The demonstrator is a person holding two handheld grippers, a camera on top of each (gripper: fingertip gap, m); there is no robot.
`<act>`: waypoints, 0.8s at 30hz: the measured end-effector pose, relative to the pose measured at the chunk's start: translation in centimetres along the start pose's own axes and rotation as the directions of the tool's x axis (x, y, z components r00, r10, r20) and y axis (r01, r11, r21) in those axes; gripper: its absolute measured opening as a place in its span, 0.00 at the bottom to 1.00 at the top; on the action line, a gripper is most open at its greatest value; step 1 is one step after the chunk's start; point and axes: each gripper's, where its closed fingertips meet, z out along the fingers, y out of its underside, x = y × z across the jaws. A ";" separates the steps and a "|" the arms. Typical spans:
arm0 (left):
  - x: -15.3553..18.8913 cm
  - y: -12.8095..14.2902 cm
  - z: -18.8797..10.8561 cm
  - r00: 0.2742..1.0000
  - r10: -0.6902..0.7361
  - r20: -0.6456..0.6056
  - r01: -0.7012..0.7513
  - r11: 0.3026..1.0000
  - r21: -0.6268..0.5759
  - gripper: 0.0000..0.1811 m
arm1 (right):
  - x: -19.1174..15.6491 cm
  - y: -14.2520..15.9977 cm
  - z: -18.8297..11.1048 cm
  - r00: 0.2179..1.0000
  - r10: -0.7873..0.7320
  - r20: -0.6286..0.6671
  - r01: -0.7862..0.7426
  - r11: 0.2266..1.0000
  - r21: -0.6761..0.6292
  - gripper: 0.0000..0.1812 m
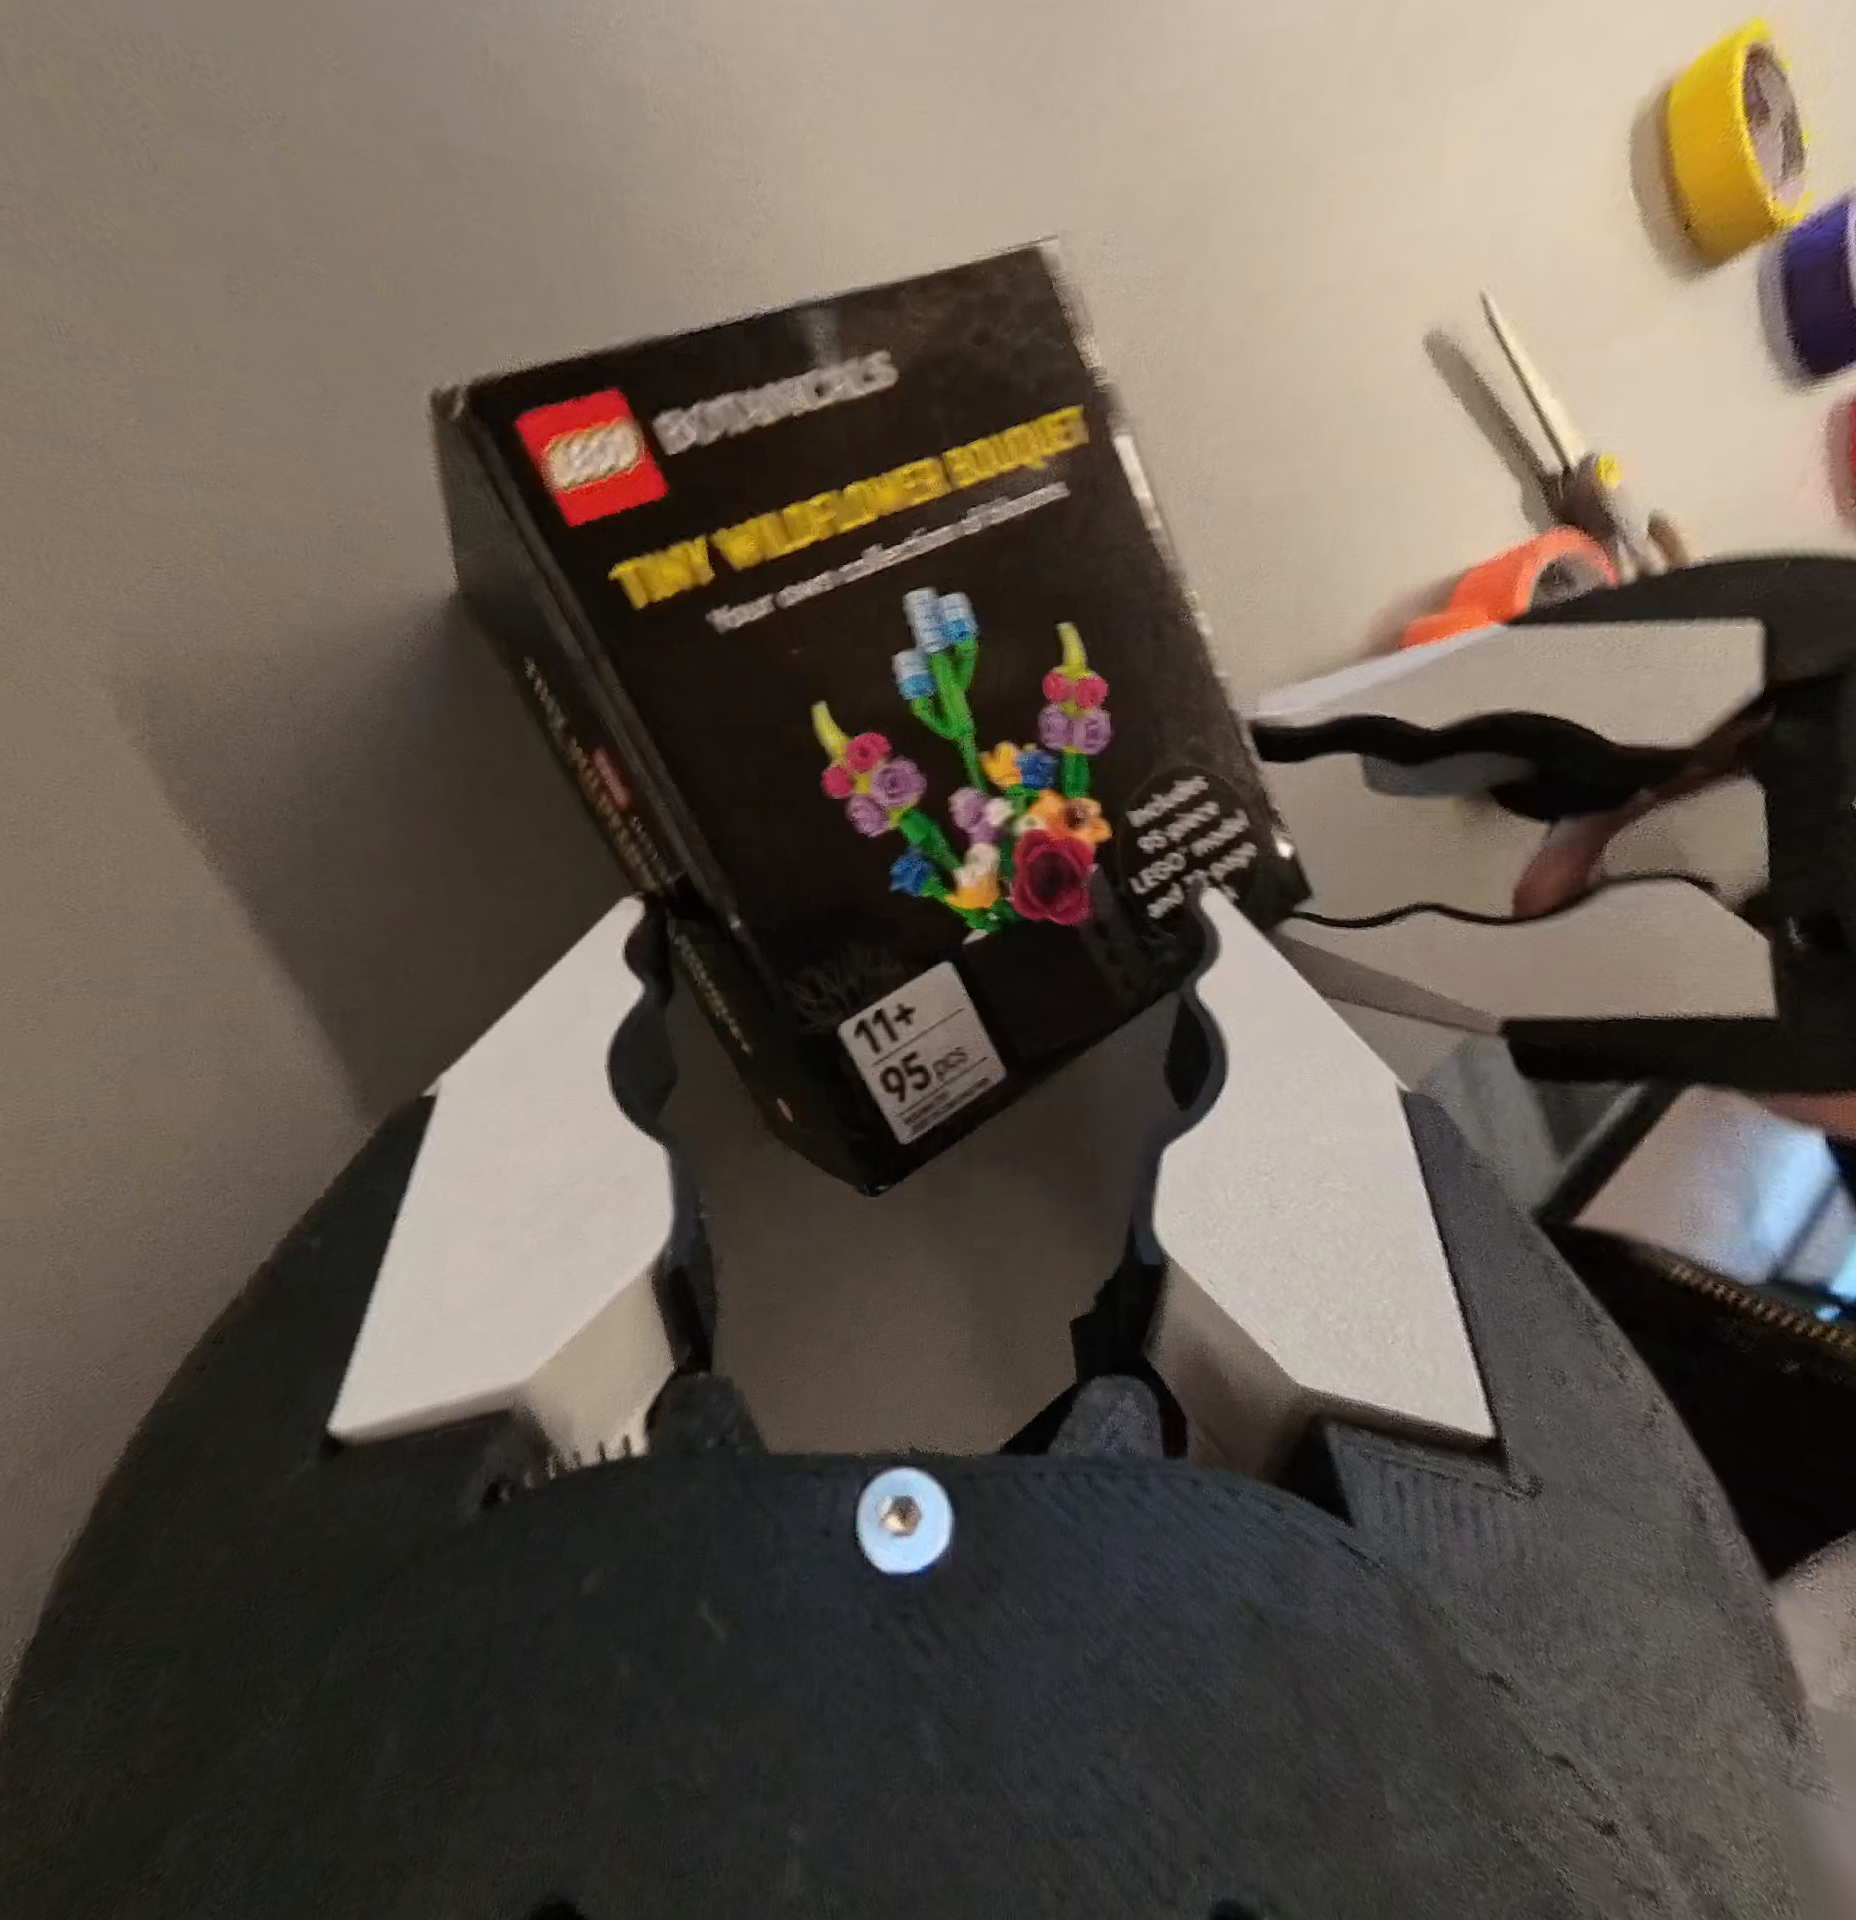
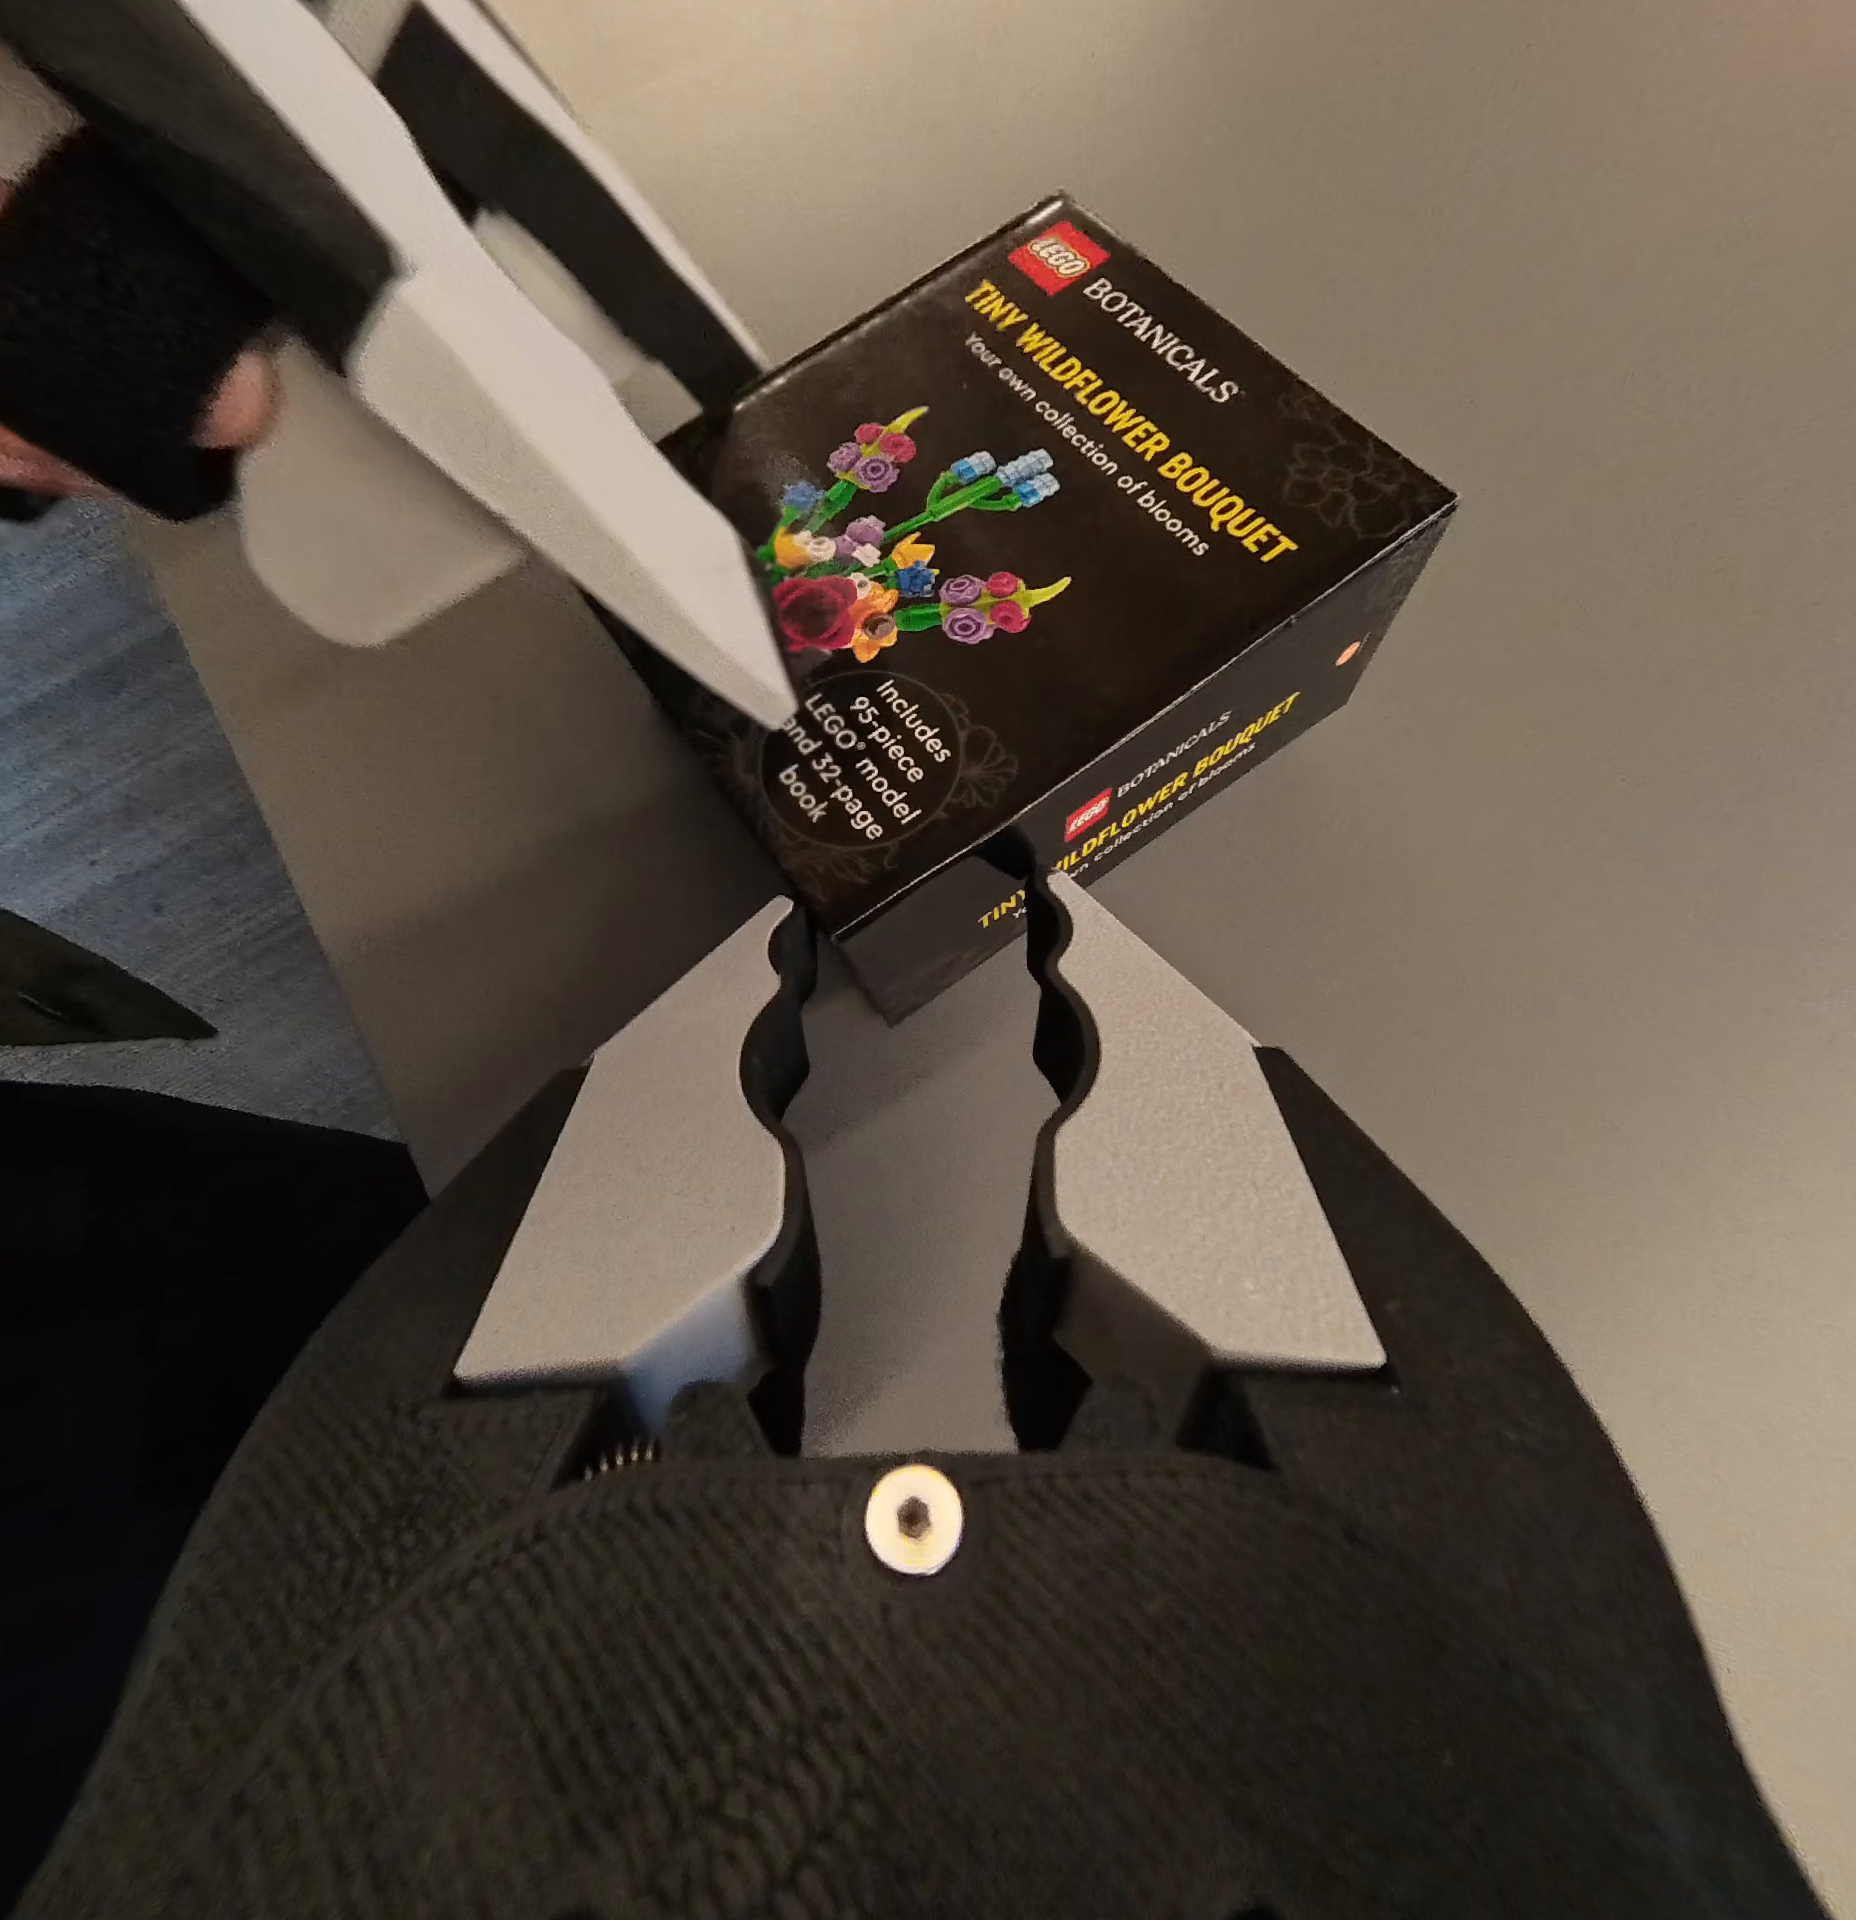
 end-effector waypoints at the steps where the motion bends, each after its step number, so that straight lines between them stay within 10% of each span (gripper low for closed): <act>1: 0.5 -0.2 -0.3 0.997 0.080 -0.011 -0.080 0.997 -0.004 0.58 | 0.0 0.2 0.1 1.000 0.005 -0.001 -0.005 1.000 0.001 0.22; 4: 0.4 -1.2 -1.7 0.914 0.404 0.042 -0.401 0.914 -0.068 0.69 | 0.0 0.6 0.4 0.999 0.042 0.007 -0.042 0.999 0.015 0.22; 7: -0.8 -2.6 -2.2 0.686 0.725 0.068 -0.702 0.683 -0.202 0.76 | 0.1 0.8 0.6 0.999 0.053 0.006 -0.053 0.998 0.035 0.22; 12: -1.9 -1.9 0.2 0.447 0.883 -0.141 -0.825 0.346 -0.448 0.82 | 0.2 0.9 0.7 0.995 0.102 0.012 -0.103 0.992 0.066 0.21; 18: -3.1 -0.3 2.7 0.369 0.902 -0.225 -0.821 0.203 -0.534 0.87 | 0.1 2.9 0.2 0.972 0.227 0.067 -0.231 0.972 0.048 0.19; 24: -3.1 -0.5 3.1 0.379 0.895 -0.235 -0.827 0.214 -0.520 0.87 | 2.6 3.4 -2.1 0.892 0.445 0.079 -0.452 0.884 0.117 0.05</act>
